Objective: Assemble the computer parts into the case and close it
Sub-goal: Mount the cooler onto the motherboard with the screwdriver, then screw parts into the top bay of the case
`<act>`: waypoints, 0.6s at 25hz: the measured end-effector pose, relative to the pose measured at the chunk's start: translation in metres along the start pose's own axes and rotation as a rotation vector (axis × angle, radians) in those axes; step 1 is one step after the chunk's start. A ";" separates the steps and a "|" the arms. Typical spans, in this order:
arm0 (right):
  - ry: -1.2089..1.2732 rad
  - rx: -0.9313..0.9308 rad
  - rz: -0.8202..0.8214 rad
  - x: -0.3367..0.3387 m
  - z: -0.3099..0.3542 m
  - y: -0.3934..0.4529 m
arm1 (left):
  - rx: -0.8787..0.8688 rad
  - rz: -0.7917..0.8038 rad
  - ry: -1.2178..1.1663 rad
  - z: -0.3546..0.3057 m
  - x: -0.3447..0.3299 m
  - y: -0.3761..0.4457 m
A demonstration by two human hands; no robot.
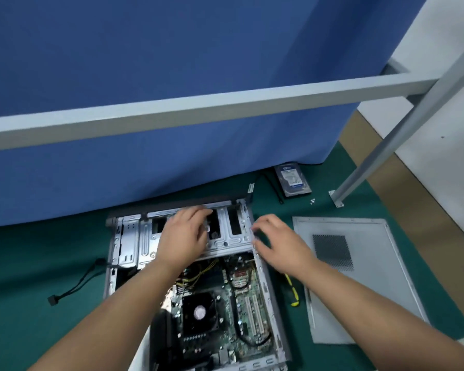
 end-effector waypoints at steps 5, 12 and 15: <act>-0.087 -0.338 0.147 0.022 -0.101 0.065 | 0.190 0.076 0.030 0.007 -0.043 0.067; -0.114 -0.613 0.207 0.006 -0.219 0.134 | 0.220 -0.099 0.180 0.009 -0.068 0.071; -0.146 -0.674 0.146 0.001 -0.257 0.160 | 0.227 -0.125 0.222 0.013 -0.071 0.073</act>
Point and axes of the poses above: each hand's wrist, its own y-axis towards the middle knuckle, its own x-axis out of the back of the hand, z = x × y, the point moved 10 cm from there along y, towards the middle knuckle, and after that the axes turned 4 degrees about -z, right-handed, at the moved point
